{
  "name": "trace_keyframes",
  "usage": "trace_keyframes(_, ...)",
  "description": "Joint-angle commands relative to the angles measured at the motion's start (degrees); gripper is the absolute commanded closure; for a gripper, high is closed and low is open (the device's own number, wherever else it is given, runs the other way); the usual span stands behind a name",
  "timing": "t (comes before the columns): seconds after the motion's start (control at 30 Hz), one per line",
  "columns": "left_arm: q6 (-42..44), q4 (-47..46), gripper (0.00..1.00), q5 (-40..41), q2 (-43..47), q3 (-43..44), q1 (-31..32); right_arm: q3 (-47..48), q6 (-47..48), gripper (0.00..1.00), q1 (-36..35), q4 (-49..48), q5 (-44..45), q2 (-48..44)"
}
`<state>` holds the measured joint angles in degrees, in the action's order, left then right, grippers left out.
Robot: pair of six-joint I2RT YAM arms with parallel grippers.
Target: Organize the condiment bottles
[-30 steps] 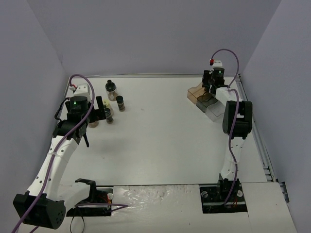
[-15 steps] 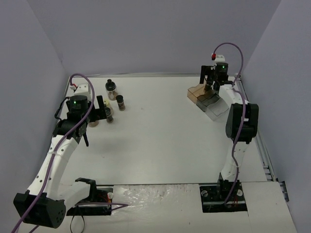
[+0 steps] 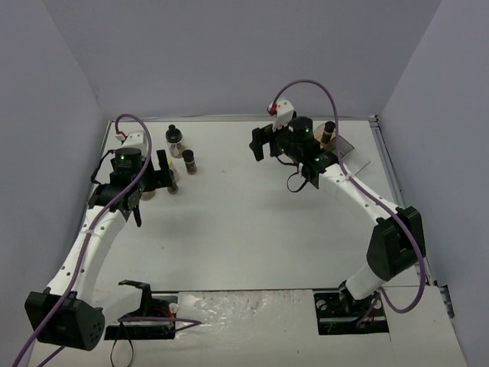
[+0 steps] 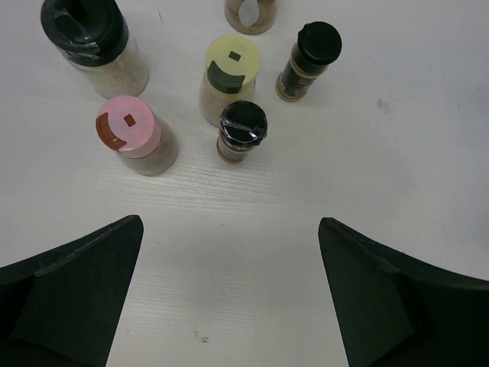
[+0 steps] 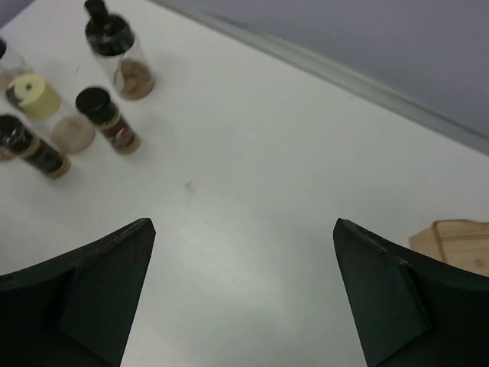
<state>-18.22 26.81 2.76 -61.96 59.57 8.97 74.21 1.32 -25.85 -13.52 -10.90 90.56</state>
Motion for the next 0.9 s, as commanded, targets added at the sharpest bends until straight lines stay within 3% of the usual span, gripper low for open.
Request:
trace_keyframes(0.0,-5.58,-2.57,0.03,-2.18,-6.69,3.53,-0.04,-6.71,-2.26,0.0,-4.16,-4.3,-0.09,-5.88)
trace_keyframes(0.23,-8.43,-0.9,0.03,-1.55,-19.52,9.95,-0.03,-14.29,-4.66,0.0,-6.19,-4.08,0.28,-13.66)
trace_keyframes(0.57,-8.91,0.56,0.14,3.12,-31.22,16.08,-0.33,-22.09,-5.19,0.0,-6.32,-0.31,2.67,-24.86)
trace_keyframes(0.87,-8.35,-0.29,0.34,3.07,-33.02,17.36,-0.97,-25.33,-4.66,0.0,-6.2,2.18,4.5,-30.43)
